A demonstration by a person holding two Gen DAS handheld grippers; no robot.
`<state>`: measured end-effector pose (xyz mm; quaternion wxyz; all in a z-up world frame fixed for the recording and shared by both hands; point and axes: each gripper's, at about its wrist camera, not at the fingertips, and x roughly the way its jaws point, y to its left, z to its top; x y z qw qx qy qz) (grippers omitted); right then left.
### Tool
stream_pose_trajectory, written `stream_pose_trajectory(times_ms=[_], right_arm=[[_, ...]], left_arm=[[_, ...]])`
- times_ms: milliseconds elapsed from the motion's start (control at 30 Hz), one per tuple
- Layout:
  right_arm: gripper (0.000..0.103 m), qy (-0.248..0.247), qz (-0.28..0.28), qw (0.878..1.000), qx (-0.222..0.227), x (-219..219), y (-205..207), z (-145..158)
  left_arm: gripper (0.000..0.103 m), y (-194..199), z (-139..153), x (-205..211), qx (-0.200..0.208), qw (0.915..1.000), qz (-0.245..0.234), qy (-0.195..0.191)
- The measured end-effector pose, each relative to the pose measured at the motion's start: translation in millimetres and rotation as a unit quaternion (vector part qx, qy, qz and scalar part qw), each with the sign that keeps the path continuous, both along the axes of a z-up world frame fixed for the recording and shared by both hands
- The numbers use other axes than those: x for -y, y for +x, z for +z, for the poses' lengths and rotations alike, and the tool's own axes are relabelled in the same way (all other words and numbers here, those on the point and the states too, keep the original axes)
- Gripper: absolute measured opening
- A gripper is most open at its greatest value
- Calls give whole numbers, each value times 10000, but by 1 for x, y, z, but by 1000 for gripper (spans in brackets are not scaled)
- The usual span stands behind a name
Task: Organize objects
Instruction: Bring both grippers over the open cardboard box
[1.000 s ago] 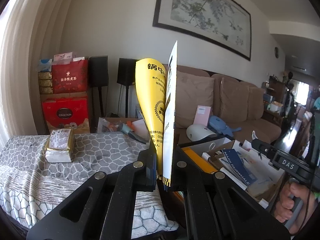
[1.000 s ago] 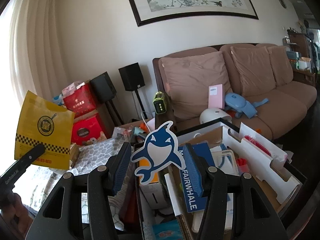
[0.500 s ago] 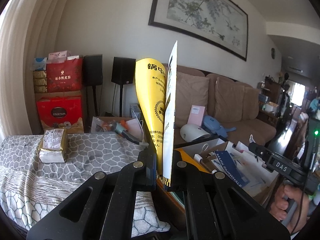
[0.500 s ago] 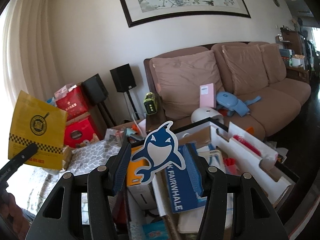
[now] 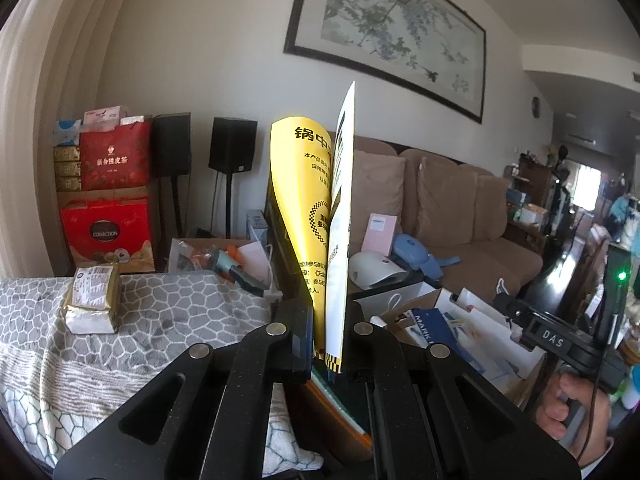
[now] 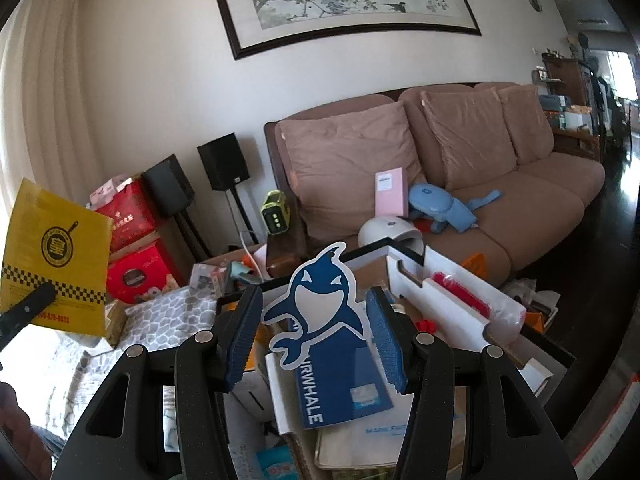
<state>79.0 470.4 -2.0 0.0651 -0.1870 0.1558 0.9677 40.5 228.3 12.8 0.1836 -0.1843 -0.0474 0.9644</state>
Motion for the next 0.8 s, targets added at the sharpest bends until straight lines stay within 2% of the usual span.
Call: stream_pose_trajectory(times_ms=[467,667,800], right_arm=[[55,-131,-215,9997,57,-19,3,-1],[55,-141,-283,9995,69,-24,5,-1],[55,-188,-343,9992,75,-31,8,-2]], left_arm=[[6,1,0,-31,-19,9994,-311,-139],[6,-5,-5,-40,116,9991,-396,-134],[1,-9,-9,-45,165,9986,-471,-168]])
